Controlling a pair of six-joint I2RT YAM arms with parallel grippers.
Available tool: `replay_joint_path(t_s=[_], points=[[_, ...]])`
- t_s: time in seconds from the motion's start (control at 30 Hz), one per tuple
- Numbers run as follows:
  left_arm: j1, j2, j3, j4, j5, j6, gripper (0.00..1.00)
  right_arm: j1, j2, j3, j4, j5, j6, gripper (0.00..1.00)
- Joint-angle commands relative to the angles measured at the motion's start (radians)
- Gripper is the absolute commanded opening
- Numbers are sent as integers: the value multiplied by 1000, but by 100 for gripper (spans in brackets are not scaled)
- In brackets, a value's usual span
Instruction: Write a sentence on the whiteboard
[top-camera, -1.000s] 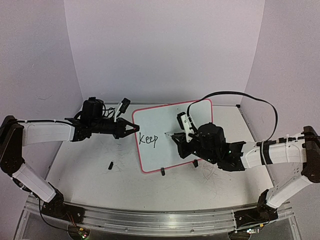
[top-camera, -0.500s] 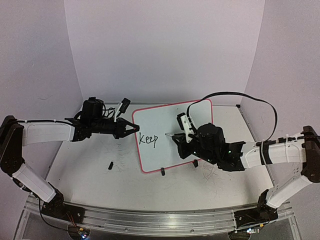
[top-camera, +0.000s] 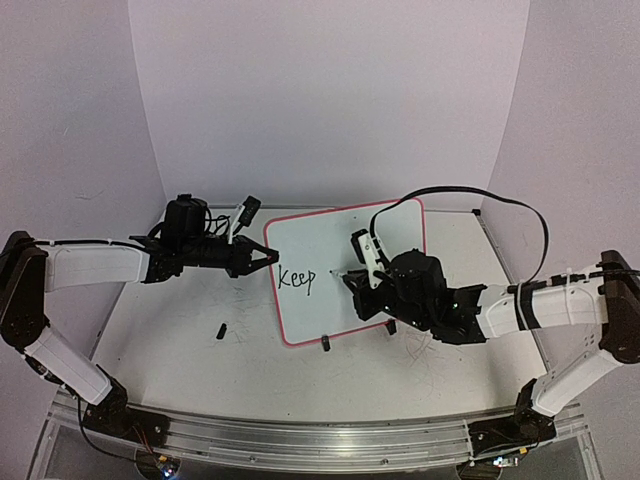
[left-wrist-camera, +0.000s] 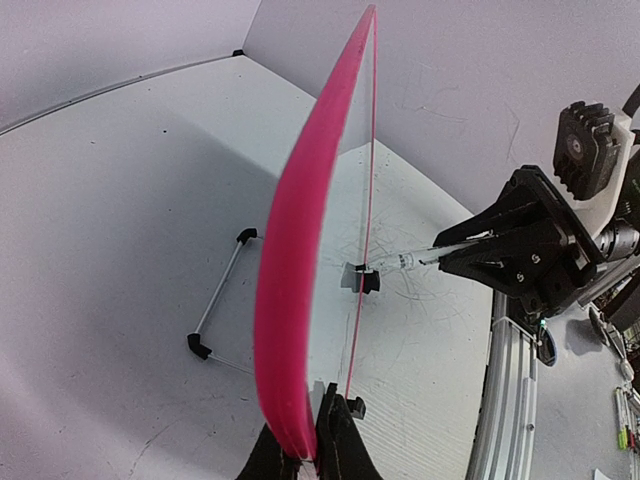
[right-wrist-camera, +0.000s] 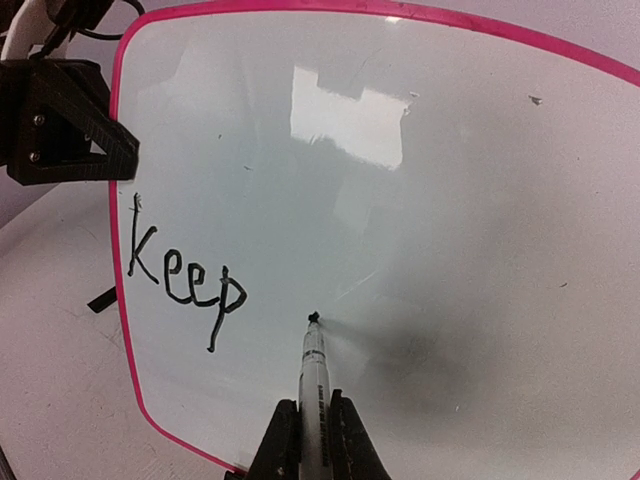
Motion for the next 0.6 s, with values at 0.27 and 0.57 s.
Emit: replay_joint_path(t_s=[0.27,0.57], points=[[9,-4,28,-29,-139,87,0,-5,24,33,61,14,3,0],[8,-5,27,-29,-140,89,0,-5,31,44,66,5,1,0]])
